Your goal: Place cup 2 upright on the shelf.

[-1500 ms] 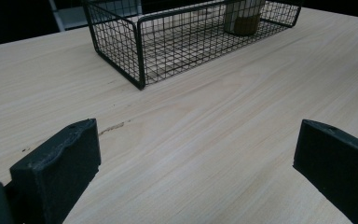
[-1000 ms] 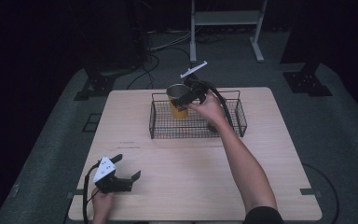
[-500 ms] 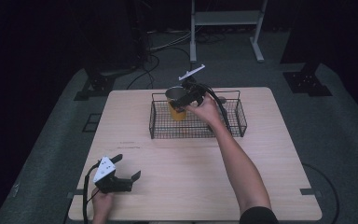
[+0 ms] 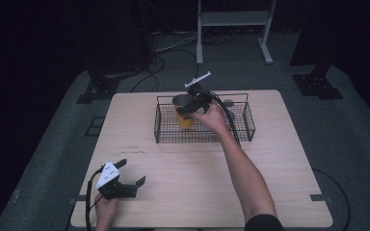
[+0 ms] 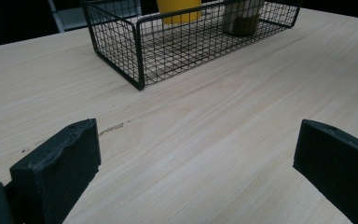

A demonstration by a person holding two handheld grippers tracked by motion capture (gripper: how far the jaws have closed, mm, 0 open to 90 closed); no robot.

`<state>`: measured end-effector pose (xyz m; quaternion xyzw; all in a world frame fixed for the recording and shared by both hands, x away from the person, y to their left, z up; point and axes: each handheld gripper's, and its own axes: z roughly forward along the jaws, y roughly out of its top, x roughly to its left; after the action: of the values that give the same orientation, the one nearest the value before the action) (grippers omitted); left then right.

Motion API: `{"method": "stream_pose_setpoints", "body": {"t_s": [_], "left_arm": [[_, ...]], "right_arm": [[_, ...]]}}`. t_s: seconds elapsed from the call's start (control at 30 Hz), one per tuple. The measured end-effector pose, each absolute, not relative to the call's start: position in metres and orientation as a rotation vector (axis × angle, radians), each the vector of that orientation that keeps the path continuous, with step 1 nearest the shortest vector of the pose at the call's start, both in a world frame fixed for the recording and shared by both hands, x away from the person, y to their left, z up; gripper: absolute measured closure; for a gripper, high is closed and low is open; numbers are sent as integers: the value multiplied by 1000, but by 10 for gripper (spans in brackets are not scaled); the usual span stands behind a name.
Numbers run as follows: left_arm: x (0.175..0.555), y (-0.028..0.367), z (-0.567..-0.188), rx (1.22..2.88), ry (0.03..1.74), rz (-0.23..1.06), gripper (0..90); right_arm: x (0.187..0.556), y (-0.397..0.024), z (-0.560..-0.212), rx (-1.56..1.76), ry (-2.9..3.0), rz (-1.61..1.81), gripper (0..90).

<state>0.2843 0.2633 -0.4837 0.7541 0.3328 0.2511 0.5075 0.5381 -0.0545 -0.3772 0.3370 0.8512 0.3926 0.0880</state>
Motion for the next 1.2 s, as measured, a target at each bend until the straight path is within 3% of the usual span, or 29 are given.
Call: {"method": "stream_pose_setpoints", "body": {"t_s": [1.2], "left_arm": [[284, 264, -484, 1818, 801, 605, 0]], "right_arm": [[538, -54, -410, 1085, 2554, 1052, 128]]}}
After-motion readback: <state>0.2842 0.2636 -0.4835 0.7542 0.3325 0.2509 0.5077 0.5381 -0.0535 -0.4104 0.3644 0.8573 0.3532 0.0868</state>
